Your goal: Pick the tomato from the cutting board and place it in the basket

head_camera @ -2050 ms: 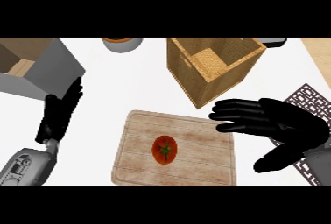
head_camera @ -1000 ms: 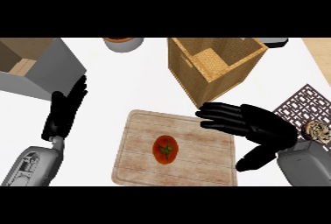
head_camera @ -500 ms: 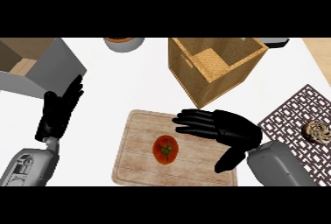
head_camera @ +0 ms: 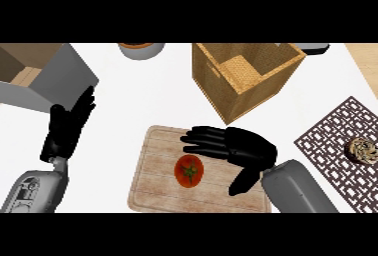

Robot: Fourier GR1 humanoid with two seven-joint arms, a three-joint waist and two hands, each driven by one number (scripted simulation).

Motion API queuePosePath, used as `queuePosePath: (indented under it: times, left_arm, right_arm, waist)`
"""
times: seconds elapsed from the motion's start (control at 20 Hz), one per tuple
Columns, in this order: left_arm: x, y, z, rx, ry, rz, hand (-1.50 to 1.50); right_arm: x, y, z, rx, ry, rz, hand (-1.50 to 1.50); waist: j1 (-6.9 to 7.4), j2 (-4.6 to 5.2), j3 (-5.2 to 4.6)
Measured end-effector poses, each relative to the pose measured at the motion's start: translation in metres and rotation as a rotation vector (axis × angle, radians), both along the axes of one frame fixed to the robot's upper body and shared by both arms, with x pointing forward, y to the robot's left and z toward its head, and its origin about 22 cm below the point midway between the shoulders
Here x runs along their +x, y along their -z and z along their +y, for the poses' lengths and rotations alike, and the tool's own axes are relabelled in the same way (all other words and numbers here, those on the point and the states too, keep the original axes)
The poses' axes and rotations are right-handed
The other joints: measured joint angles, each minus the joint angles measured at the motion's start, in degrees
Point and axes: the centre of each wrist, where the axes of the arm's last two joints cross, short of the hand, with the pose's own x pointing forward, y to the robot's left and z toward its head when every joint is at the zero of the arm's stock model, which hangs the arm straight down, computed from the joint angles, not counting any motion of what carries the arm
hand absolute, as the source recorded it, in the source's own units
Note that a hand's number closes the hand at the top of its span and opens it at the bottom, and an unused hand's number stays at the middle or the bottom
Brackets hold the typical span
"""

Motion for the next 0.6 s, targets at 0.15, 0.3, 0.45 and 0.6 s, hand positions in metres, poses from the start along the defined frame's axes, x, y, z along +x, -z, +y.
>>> queuePosePath:
  times: [0.15,0.3,0.45,0.6]
  left_arm:
    - [-0.007,0.002,-0.003,0.001,-0.003,0.000,0.00]
    - [-0.004,0.002,-0.003,0.006,-0.001,-0.005,0.00]
    - [-0.001,0.004,0.002,0.008,-0.003,-0.003,0.00]
    - [0.000,0.002,0.001,0.009,-0.006,-0.003,0.00]
  right_arm:
    - [-0.003,0.003,0.008,0.002,-0.007,0.000,-1.50]
    - [-0.004,0.008,0.013,-0.003,-0.009,0.002,-1.50]
    - [-0.006,0.012,0.022,-0.007,-0.013,0.009,-1.50]
    - [-0.009,0.012,0.028,-0.023,-0.011,0.011,-1.50]
  waist:
    - [0.00,-0.01,0.01]
    - [-0.06,0.00,0.00]
    - [-0.08,0.01,0.00]
    - [-0.09,0.00,0.00]
